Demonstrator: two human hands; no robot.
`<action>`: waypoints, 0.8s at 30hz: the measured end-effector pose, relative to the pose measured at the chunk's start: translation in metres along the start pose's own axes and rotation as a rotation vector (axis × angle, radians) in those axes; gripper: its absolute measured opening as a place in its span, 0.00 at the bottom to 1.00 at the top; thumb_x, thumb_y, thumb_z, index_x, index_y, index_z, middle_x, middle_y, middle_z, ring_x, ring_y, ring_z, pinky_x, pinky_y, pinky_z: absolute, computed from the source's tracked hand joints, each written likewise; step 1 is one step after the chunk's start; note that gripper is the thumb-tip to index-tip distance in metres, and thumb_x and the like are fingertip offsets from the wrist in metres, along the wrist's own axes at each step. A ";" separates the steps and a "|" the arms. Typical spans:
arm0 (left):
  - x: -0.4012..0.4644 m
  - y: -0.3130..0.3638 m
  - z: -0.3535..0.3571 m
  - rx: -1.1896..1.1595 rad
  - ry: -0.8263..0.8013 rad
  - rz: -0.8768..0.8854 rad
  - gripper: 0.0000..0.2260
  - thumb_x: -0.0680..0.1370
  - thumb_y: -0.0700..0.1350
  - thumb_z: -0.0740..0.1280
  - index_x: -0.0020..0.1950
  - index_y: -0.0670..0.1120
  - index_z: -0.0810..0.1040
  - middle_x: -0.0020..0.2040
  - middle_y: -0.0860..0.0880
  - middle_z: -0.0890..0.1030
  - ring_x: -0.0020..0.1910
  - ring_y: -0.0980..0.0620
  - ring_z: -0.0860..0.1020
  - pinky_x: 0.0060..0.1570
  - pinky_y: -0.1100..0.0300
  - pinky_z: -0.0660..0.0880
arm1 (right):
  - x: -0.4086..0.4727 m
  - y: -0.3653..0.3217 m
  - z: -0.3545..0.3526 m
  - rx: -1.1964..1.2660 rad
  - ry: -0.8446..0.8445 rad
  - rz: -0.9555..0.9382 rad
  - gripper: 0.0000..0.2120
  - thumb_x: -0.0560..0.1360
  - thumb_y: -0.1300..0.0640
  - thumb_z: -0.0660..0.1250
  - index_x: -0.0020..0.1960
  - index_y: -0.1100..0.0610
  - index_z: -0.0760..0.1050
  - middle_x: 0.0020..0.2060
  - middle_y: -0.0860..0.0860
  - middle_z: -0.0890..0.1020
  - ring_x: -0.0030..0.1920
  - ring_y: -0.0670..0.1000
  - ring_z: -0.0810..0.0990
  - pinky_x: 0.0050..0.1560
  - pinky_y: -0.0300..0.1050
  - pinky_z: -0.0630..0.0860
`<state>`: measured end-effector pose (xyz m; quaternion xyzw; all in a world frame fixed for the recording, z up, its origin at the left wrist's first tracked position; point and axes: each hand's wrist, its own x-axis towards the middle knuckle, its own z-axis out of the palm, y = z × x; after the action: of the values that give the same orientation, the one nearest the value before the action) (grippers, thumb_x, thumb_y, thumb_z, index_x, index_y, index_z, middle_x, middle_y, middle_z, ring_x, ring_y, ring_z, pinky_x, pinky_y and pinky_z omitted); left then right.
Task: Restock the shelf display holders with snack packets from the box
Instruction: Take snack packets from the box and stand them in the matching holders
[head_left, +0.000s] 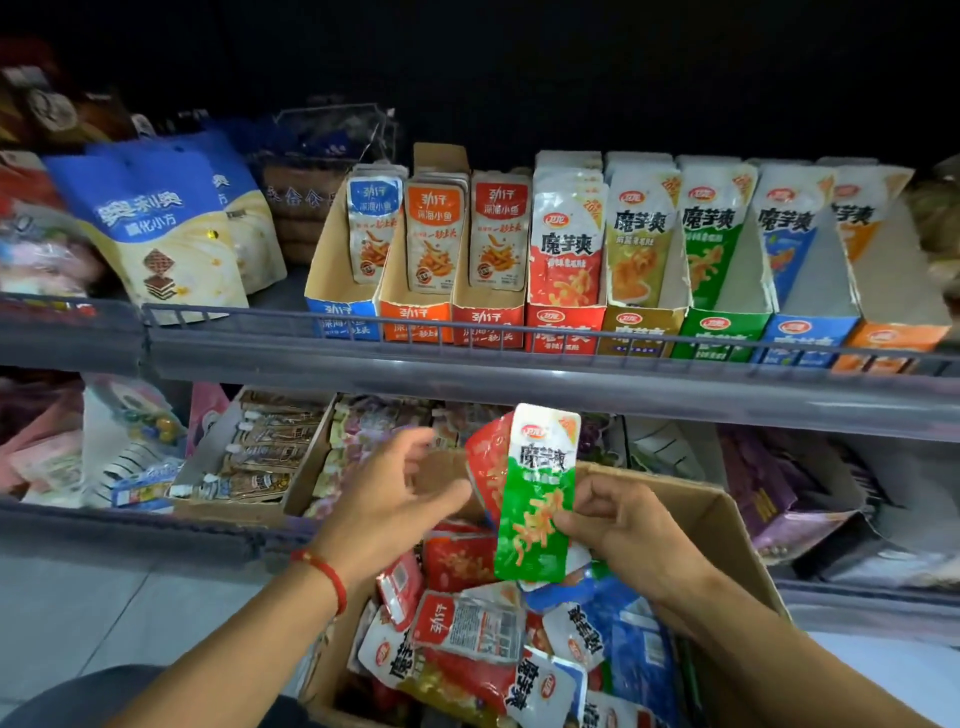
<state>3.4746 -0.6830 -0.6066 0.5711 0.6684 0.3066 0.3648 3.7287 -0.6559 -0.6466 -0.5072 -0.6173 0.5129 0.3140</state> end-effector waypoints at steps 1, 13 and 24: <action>-0.005 0.003 0.009 -0.131 -0.088 -0.079 0.31 0.67 0.61 0.79 0.66 0.56 0.74 0.63 0.55 0.79 0.60 0.58 0.78 0.61 0.59 0.76 | -0.006 -0.003 -0.002 0.172 -0.022 0.047 0.15 0.73 0.55 0.78 0.43 0.65 0.76 0.42 0.68 0.83 0.43 0.58 0.82 0.51 0.56 0.79; -0.019 0.048 0.060 -0.977 -0.353 -0.445 0.13 0.80 0.35 0.62 0.62 0.41 0.80 0.57 0.36 0.85 0.57 0.35 0.81 0.61 0.37 0.77 | -0.031 -0.019 -0.019 0.436 -0.101 0.136 0.27 0.74 0.70 0.73 0.69 0.58 0.68 0.60 0.57 0.84 0.59 0.63 0.84 0.65 0.69 0.75; -0.027 0.068 0.067 -0.926 -0.415 -0.366 0.14 0.77 0.35 0.69 0.62 0.45 0.80 0.54 0.38 0.86 0.50 0.38 0.85 0.54 0.40 0.81 | -0.041 -0.047 -0.061 0.045 0.248 0.022 0.21 0.73 0.61 0.77 0.63 0.53 0.76 0.46 0.52 0.88 0.46 0.54 0.88 0.42 0.54 0.85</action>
<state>3.5698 -0.6994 -0.5837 0.2734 0.4658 0.3815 0.7502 3.7812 -0.6734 -0.5802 -0.5663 -0.5564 0.4636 0.3934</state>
